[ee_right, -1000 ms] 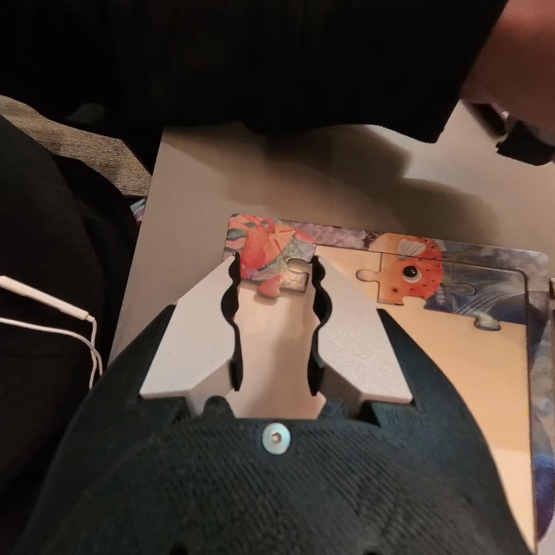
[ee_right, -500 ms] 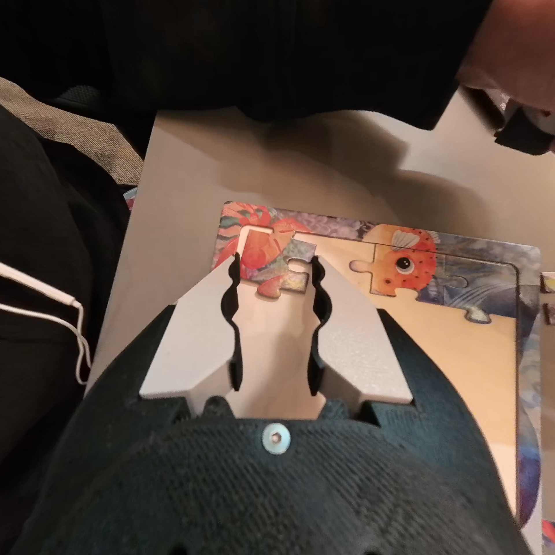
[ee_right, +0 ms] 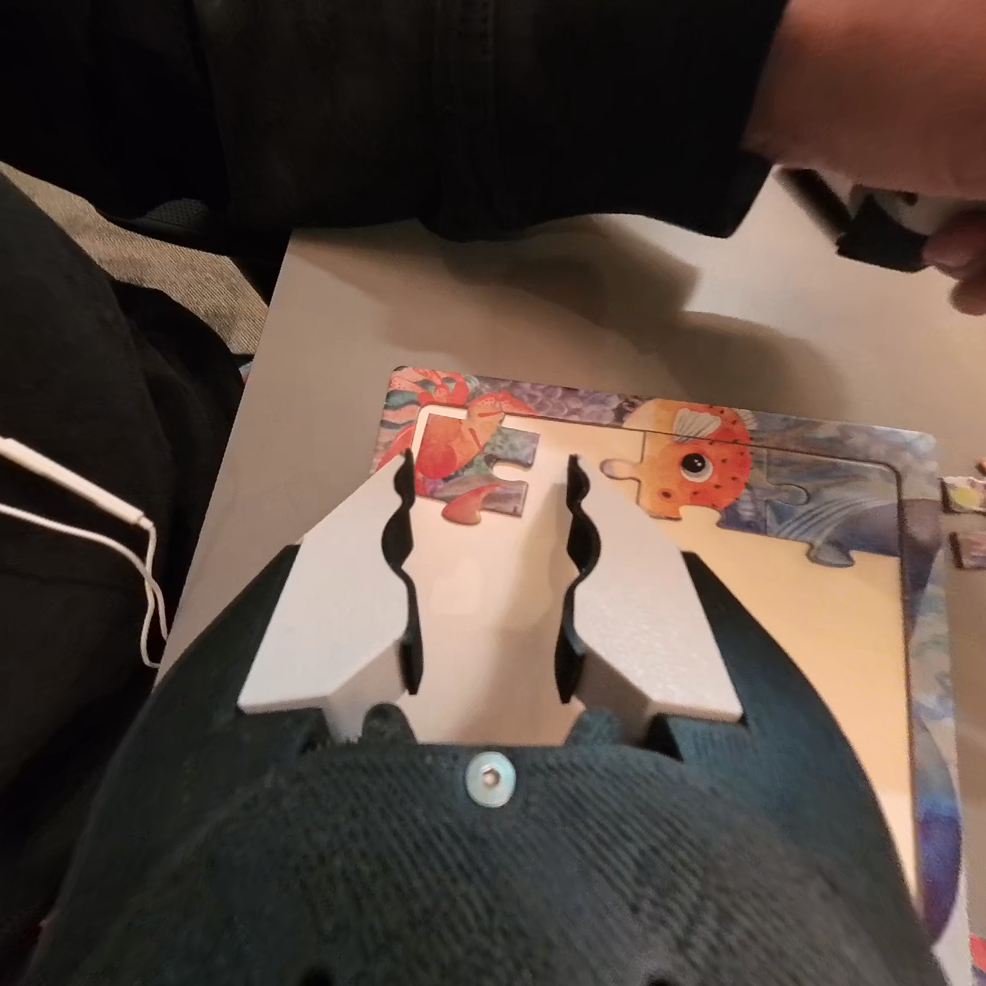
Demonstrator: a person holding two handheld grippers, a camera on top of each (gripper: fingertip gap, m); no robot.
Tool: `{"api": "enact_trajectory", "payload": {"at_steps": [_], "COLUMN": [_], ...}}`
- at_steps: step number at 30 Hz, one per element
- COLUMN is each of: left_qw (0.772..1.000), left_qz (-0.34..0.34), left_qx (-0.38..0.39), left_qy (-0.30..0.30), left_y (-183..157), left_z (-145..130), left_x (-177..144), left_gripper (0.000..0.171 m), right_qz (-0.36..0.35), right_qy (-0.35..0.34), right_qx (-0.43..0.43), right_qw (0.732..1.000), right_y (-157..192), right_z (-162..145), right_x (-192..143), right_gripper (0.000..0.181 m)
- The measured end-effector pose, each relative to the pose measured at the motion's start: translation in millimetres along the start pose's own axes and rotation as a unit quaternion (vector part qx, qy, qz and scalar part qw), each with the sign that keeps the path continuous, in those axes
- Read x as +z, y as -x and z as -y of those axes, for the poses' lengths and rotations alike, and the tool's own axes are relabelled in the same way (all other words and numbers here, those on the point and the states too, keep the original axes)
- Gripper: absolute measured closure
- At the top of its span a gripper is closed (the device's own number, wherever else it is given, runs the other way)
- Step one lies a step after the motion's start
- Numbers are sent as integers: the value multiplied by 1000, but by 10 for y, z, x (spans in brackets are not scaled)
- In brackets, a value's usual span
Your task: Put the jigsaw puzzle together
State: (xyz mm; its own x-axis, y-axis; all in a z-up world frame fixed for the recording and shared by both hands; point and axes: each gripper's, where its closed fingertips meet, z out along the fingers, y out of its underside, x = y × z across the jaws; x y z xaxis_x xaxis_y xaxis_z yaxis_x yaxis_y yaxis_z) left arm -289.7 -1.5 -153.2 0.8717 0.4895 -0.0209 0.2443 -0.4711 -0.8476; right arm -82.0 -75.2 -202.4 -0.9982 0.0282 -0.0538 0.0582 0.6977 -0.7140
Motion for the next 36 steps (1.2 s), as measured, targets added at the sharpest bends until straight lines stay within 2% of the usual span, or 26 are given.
{"api": "enact_trajectory", "payload": {"at_steps": [8,17,22,30,36], "left_qw": [1000,1000,1000,1000,1000], "left_qz": [1,1,1,0,1], "left_qx": [1,1,2,3,3], "left_qy": [0,-1,-1,0,1], "left_y": [-1,3,-2,-6,-7], "left_z": [2,8,8,1,0], "left_x": [-1,-9,-7,-1,0], "left_gripper": [146,146,145,145,145], "right_qz": [10,8,60,60,60], "right_qy": [-32,-15,-36,-13,-2], "right_qx": [37,33,24,11,6], "right_qw": [999,999,997,998,998], "right_y": [-102,-117,48,79,75], "right_z": [35,-38,17,-57,-101], "right_x": [-131,-92,-88,-12,-18], "right_gripper": [129,132,134,132,139]}}
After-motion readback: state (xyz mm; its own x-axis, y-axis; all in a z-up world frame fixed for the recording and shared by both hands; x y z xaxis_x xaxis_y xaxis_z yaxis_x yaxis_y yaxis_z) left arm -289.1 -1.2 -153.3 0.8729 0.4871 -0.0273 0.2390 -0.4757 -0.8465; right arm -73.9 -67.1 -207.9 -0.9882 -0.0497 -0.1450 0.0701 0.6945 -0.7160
